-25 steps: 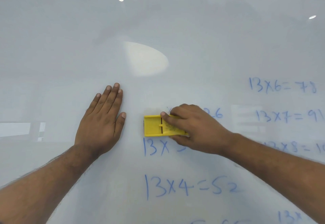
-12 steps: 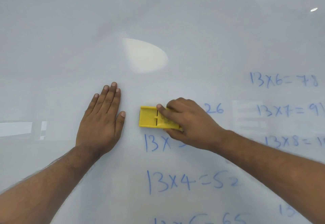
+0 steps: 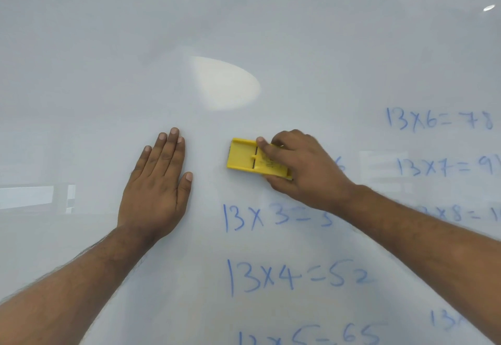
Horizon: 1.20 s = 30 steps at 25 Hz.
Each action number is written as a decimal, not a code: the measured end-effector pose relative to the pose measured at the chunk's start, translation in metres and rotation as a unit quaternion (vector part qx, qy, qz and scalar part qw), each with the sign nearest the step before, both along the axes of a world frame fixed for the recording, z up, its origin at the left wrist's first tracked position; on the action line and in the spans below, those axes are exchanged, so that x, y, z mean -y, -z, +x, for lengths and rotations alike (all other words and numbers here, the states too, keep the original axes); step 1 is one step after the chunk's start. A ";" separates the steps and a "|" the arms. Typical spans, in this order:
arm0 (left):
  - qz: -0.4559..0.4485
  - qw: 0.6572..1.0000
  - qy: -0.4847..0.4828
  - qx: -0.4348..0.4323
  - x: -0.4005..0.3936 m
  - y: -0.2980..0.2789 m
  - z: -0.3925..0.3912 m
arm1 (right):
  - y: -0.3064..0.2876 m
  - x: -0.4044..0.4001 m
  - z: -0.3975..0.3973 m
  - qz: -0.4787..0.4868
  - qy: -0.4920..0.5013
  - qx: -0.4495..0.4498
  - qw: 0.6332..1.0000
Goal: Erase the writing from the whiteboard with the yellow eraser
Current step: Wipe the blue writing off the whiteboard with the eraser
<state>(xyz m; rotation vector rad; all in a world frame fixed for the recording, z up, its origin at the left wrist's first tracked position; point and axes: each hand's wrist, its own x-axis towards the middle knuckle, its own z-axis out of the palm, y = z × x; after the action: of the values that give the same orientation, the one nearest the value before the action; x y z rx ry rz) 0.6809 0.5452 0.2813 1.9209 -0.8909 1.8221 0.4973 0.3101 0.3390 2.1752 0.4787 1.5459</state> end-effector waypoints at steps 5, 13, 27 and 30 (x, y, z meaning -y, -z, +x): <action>0.004 1.000 -0.005 -0.015 -0.001 0.002 -0.002 | 0.018 0.014 -0.011 -0.082 0.011 -0.052 0.995; 0.014 1.000 -0.003 -0.026 0.011 -0.008 -0.017 | -0.021 0.038 -0.028 -0.035 0.009 -0.006 0.999; -0.011 0.998 -0.018 -0.054 0.032 -0.006 -0.024 | -0.035 0.080 -0.044 -0.004 -0.004 -0.002 1.000; -0.020 0.998 -0.018 -0.059 0.033 -0.001 -0.024 | -0.009 0.085 -0.044 -0.029 -0.008 -0.020 0.999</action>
<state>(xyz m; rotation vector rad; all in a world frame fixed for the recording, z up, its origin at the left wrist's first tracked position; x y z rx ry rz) 0.6567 0.5125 0.2827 2.0089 -0.7815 1.7119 0.4535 0.2246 0.3476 2.1666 0.5477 1.4815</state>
